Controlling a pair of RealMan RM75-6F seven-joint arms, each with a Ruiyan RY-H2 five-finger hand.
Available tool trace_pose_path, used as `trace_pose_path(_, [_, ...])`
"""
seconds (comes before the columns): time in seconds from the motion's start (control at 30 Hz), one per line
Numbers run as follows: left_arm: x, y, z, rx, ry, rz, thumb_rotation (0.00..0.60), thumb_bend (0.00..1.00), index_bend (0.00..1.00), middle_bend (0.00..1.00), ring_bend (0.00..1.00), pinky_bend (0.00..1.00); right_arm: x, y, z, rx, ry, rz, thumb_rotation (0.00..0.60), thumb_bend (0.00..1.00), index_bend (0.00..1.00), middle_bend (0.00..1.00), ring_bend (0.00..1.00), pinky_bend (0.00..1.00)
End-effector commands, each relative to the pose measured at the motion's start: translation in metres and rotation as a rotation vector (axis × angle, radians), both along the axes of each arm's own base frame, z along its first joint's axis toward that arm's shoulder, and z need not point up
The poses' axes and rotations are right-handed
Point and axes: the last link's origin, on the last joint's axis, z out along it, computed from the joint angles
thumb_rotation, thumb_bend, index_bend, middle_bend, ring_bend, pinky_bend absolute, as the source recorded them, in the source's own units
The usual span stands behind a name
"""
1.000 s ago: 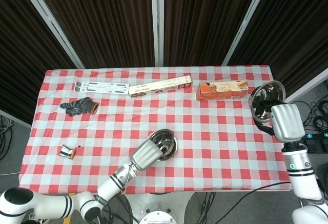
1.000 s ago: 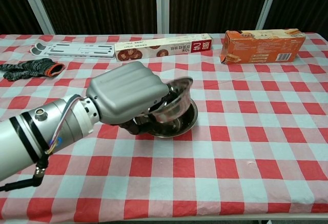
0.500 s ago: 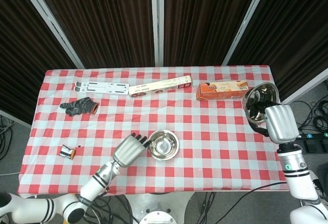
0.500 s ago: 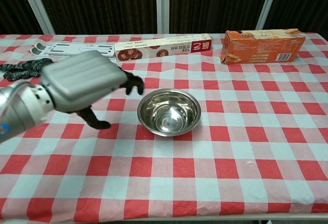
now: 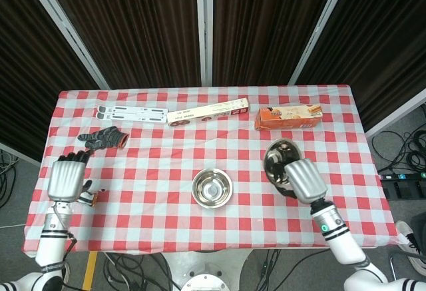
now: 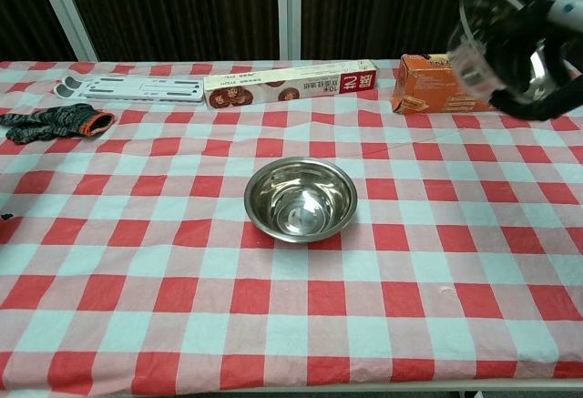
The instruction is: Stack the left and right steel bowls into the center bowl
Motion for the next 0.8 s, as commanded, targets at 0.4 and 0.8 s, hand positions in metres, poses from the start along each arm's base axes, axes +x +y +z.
trace_pose_path(0.4, [-0.037,-0.013,0.013,0.052,-0.025,0.061,0.6,0.16,0.28,0.42,0.37,0.44,0.041,-0.001,-0.095,0.216,0.063,0.089,0.6,0.46,0.73,0.61,0.53,0.68])
trace_pose_path(0.8, [-0.05,-0.014,0.02,0.063,-0.034,0.093,0.6,0.16,0.28,0.42,0.37,0.44,0.068,-0.02,-0.131,0.272,0.073,0.135,0.6,0.46,0.73,0.61,0.53,0.68])
